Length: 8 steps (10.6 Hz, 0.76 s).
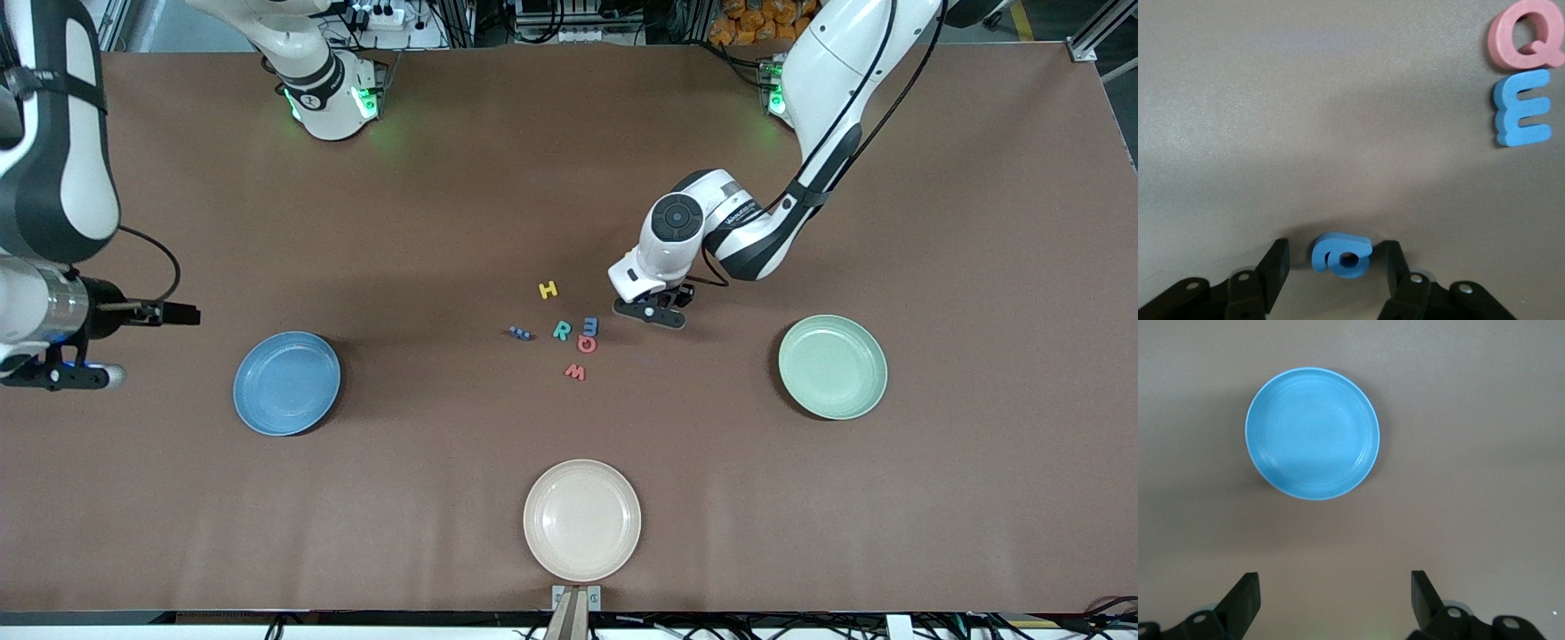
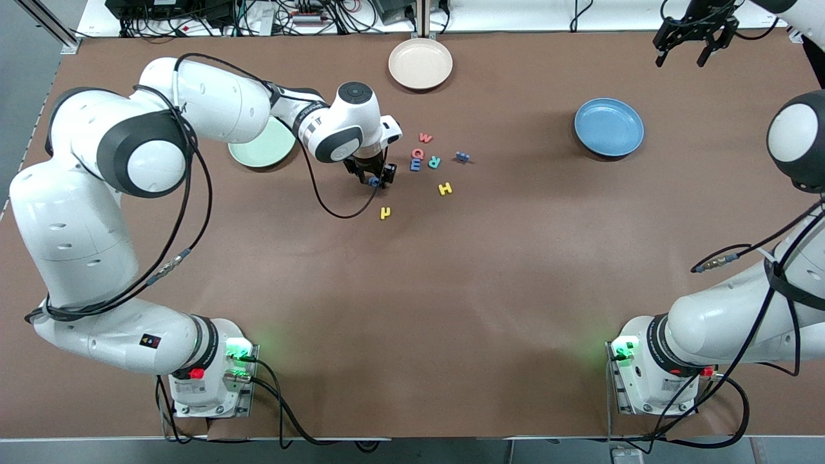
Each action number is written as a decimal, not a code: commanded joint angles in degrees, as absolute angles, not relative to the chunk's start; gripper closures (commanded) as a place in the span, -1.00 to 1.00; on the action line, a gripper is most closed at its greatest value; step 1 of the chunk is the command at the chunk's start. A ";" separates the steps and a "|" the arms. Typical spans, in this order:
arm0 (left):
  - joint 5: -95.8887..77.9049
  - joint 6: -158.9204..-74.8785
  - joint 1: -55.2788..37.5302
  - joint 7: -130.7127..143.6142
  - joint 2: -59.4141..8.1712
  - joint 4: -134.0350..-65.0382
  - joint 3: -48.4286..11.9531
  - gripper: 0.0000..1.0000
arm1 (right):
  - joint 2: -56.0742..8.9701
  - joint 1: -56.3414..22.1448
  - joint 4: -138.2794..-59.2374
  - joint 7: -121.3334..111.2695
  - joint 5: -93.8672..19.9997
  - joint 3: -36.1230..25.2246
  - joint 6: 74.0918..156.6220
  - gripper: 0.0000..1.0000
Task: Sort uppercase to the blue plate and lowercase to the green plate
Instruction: 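Grasp the blue a with the left gripper while the right gripper advances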
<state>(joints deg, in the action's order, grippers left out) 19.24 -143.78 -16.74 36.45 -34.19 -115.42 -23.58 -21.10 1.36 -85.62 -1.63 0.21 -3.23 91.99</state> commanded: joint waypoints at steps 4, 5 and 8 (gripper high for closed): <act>21.27 -143.88 -17.14 38.67 -34.72 -114.00 -23.29 0.27 | -26.71 -1.93 -85.52 -1.05 -3.69 -2.81 98.95 -1.00; 21.27 -143.88 -17.05 38.67 -34.80 -113.99 -23.29 0.52 | -26.98 -2.37 -85.52 -0.97 -4.04 -2.81 99.31 -1.00; 21.27 -143.53 -16.88 38.67 -34.19 -113.56 -23.29 1.00 | -28.12 -3.51 -85.61 -0.88 -5.27 -2.81 99.31 -1.00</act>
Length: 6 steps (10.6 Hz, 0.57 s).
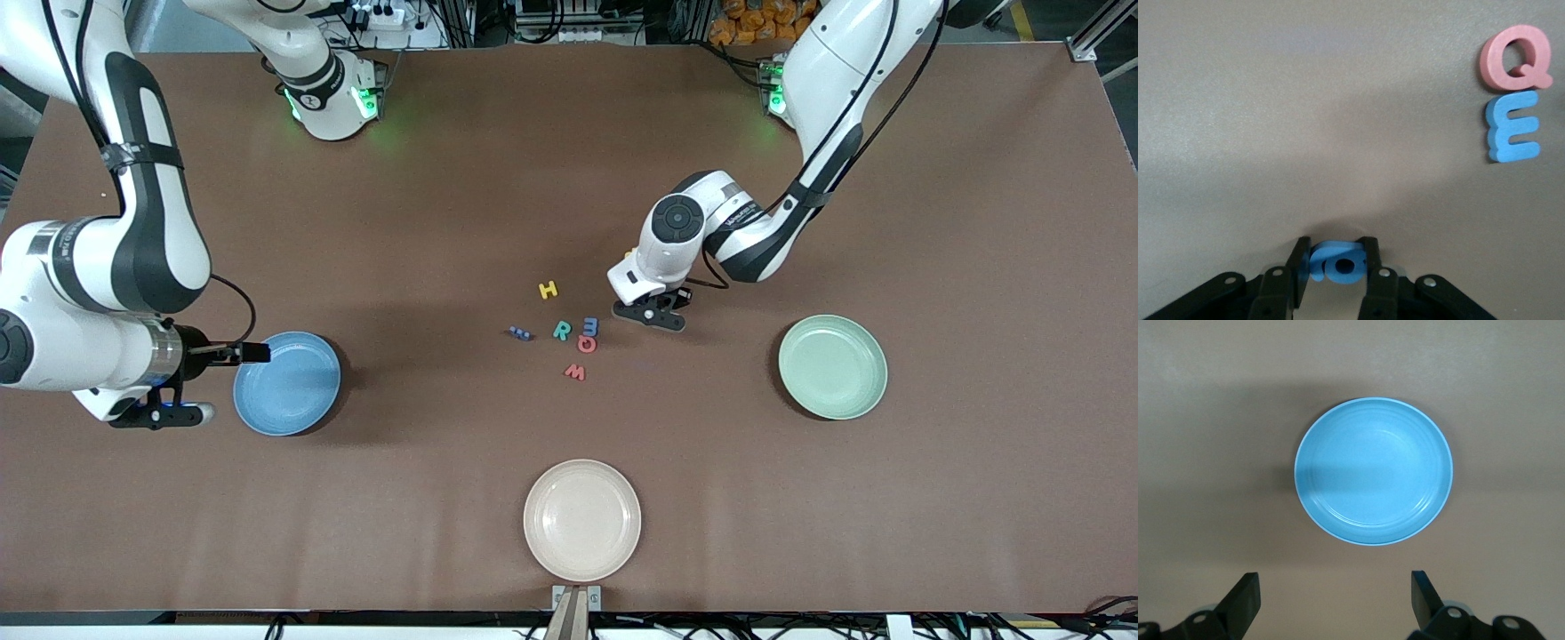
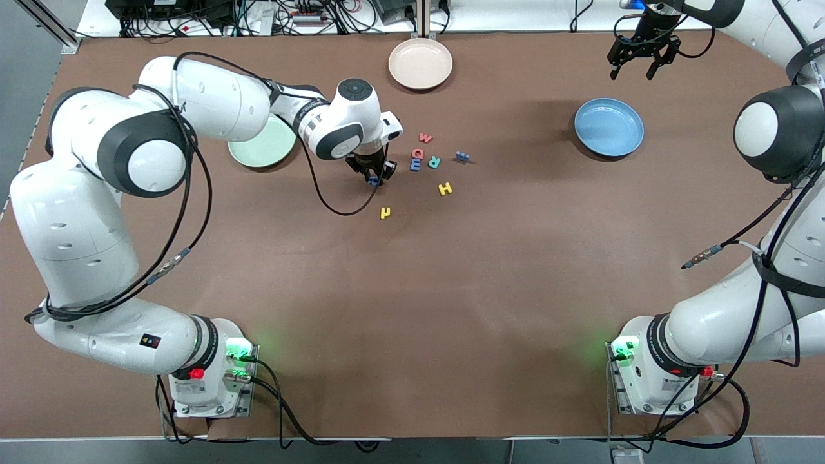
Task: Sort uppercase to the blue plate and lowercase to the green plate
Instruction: 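Grasp the blue a with the left gripper while the right gripper advances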
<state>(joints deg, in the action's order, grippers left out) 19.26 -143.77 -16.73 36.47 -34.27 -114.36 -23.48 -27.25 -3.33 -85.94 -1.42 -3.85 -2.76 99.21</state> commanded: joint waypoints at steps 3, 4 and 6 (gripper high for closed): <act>21.27 -140.30 -14.95 38.41 -30.95 -113.47 -23.29 1.00 | -30.76 -5.53 -85.61 2.61 -9.05 -2.81 101.51 -1.00; 21.36 -138.45 -13.11 37.80 -28.94 -113.21 -23.29 1.00 | -31.02 -7.02 -85.61 2.98 -9.05 -2.81 102.21 -1.00; 20.75 -135.36 -7.94 31.33 -25.42 -113.12 -23.82 1.00 | -31.20 -9.82 -85.52 1.76 -8.88 -2.81 103.61 -1.00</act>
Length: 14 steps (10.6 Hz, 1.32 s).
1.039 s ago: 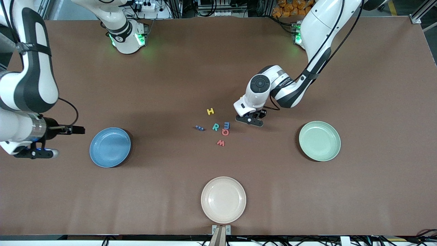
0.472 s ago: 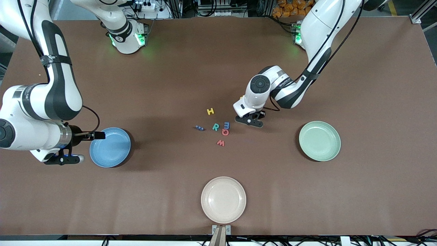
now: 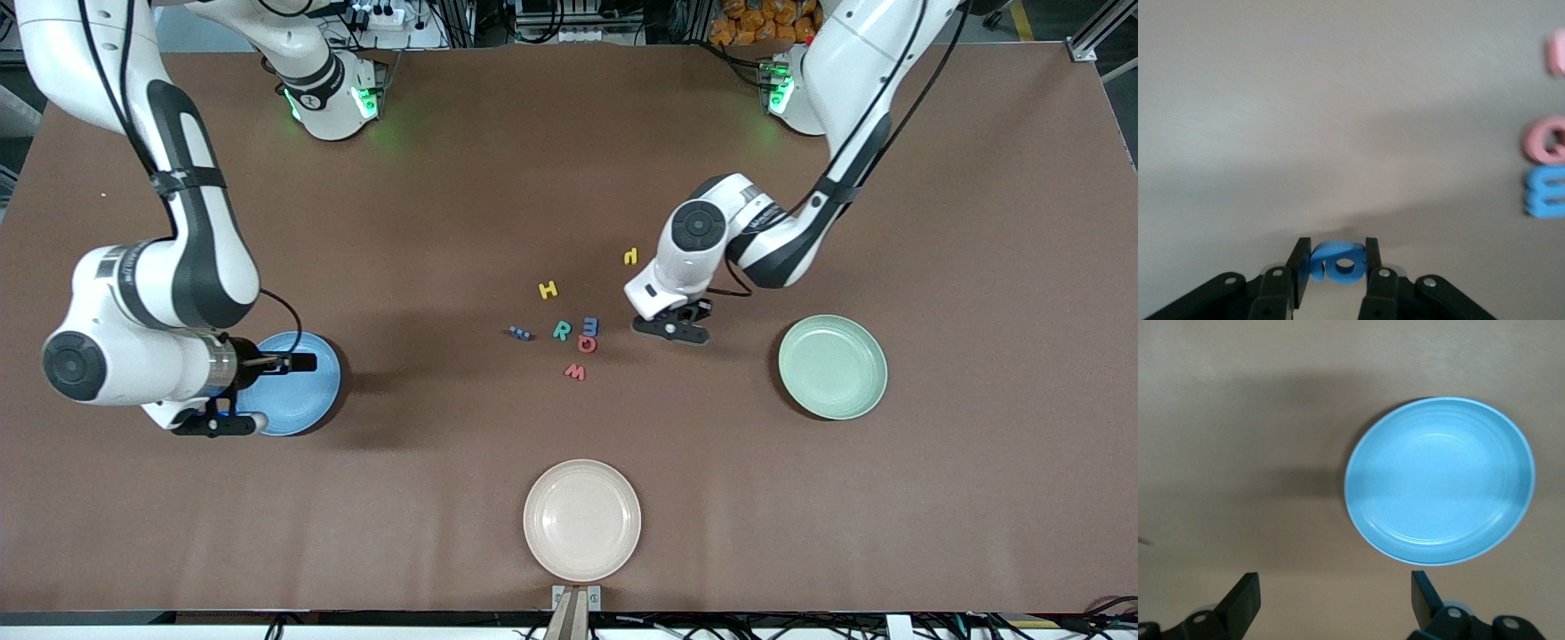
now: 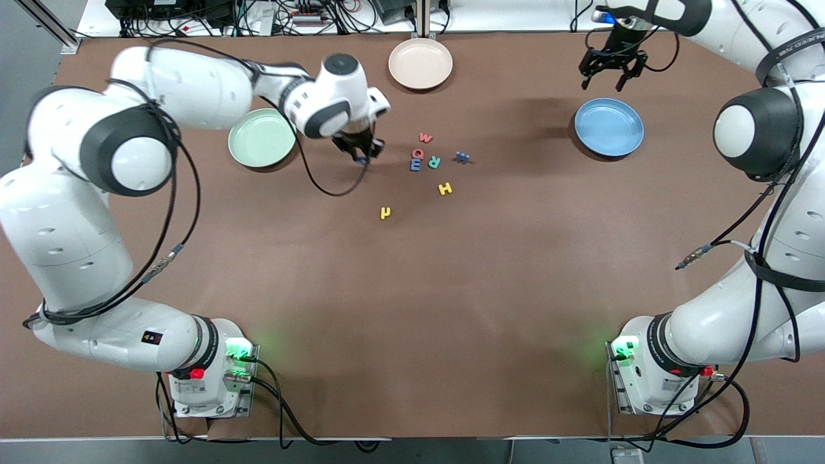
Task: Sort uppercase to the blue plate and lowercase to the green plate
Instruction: 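Place the blue a on the green plate while the right gripper reaches letters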
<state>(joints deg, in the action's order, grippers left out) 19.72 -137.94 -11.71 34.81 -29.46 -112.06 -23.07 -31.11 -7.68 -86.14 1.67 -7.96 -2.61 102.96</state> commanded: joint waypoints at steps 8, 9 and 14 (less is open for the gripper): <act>20.39 -133.42 13.88 -0.79 -27.23 -111.18 -23.73 1.00 | -29.79 -30.73 -84.38 -2.46 -4.17 -2.72 108.80 -1.00; 20.65 -133.68 14.67 -0.79 -28.73 -111.01 -23.56 1.00 | -29.97 -33.37 -84.46 -2.37 -0.48 -2.64 111.51 -1.00; 21.01 -133.77 16.00 -0.97 -30.94 -108.11 -23.29 -1.00 | -35.50 -42.45 -84.90 0.09 0.26 -2.72 116.96 -1.00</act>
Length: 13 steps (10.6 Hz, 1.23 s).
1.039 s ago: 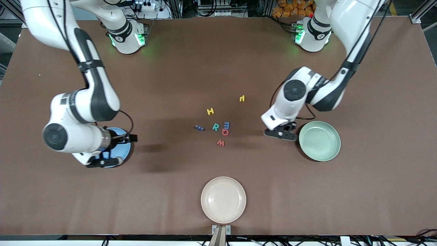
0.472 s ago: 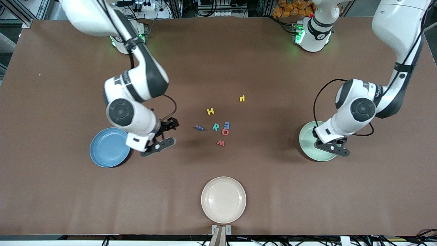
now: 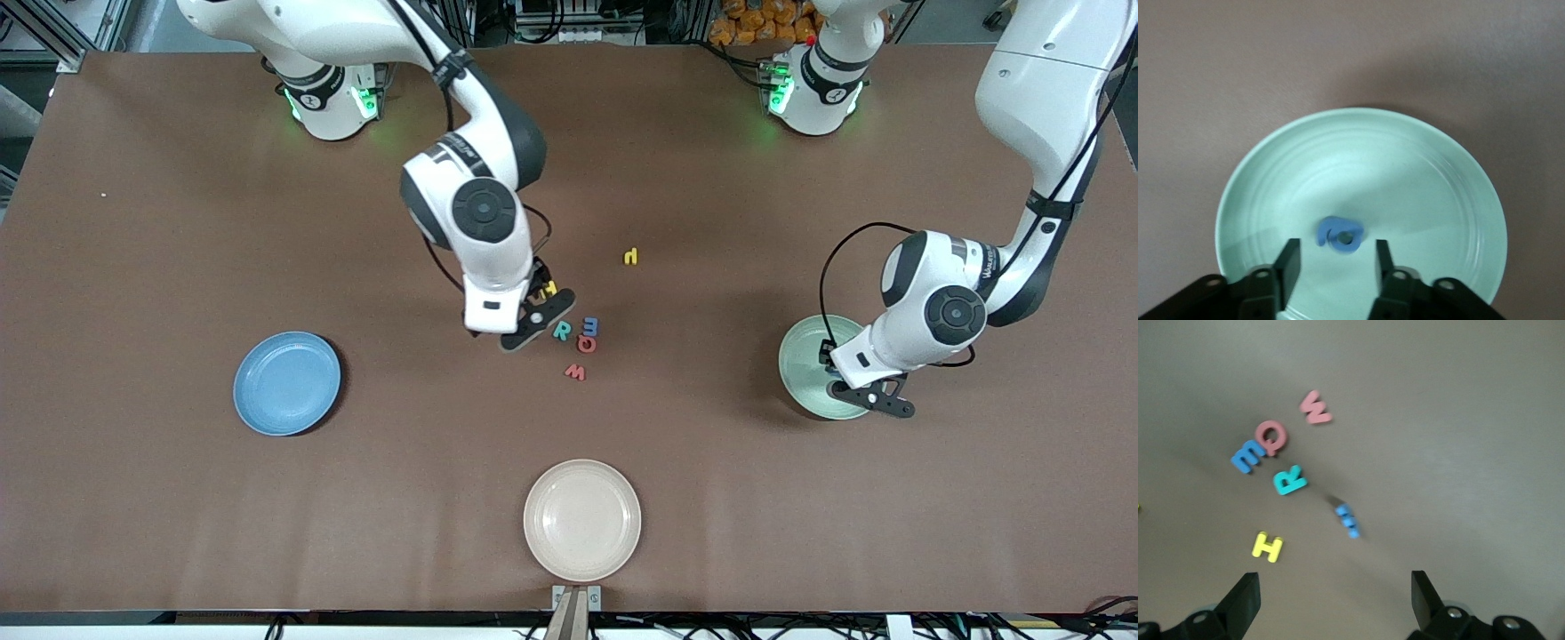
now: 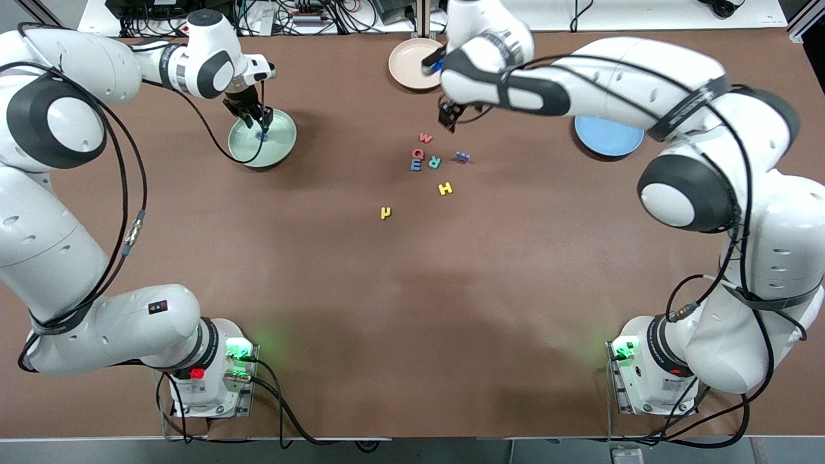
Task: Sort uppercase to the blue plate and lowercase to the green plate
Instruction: 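Place the blue a on the green plate while the right gripper reaches letters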
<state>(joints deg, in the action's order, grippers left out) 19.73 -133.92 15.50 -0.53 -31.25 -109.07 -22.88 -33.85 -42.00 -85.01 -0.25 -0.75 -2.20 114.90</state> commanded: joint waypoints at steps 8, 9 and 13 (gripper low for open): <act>15.75 -122.12 15.91 -1.32 -23.21 -100.22 -24.69 -1.00 | -39.46 -41.75 -92.08 -5.71 3.52 -2.72 130.03 -1.00; 15.04 -118.43 16.08 -1.32 -22.42 -97.85 -25.57 -1.00 | -39.55 -41.75 -92.89 -8.24 3.52 -2.72 132.17 -1.00; 7.14 -109.87 15.82 -0.09 -19.78 -94.13 -28.64 -1.00 | -39.64 -41.83 -94.75 -11.51 3.43 -2.72 132.28 -1.00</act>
<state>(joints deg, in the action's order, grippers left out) 10.16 -111.91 15.51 -0.47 -20.96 -94.52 -27.44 -40.32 -41.81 -93.52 -10.83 2.65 -3.02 131.71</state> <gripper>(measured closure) 0.000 0.000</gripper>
